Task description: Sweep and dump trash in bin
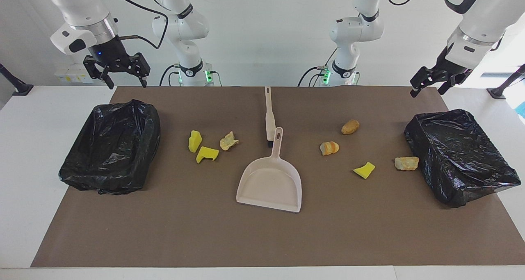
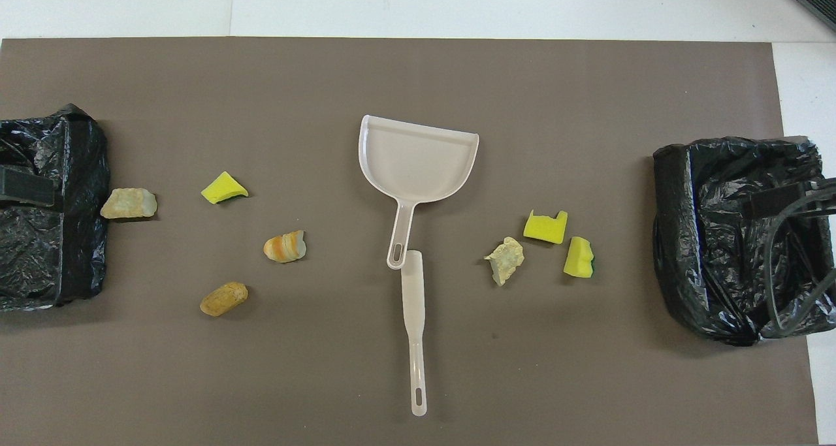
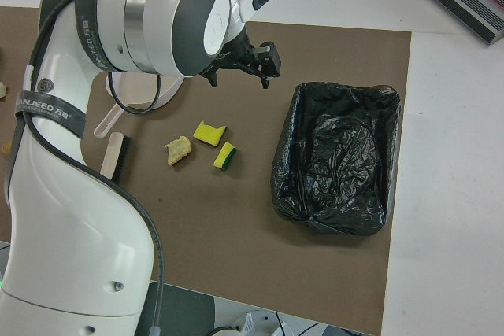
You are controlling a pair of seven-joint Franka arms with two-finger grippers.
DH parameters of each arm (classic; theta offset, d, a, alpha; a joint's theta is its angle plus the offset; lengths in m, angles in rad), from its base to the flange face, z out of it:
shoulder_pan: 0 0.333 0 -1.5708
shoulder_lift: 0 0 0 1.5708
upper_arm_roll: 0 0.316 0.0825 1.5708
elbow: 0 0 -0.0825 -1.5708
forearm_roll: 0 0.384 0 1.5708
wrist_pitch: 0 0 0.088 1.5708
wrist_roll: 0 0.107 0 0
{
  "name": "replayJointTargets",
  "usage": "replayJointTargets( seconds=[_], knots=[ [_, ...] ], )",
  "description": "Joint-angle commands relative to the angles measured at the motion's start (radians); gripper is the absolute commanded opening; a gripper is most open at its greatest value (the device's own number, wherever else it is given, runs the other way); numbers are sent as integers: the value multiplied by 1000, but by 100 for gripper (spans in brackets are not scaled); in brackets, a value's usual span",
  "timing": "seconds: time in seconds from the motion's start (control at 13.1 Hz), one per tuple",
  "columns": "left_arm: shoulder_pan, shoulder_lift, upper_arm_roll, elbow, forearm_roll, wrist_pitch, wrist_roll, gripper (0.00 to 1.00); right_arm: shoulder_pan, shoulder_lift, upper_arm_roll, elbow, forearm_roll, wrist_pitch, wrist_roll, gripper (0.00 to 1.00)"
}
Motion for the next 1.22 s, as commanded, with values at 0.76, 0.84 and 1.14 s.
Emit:
replayJointTargets(
  seconds=[0.76,0.84,1.14],
  knots=[
    [-83,-37,-19,-94,4,29,5,100,-8,-39,5,-49,-14,-3,10,100],
    [-111,-37,-19,-112,4,46,5,100,-8,-40,7,-51,-14,-3,10,100],
    [-198,-61,-19,-219,-2,92,-7,100,-8,-40,5,-52,-14,-5,10,100]
  ],
)
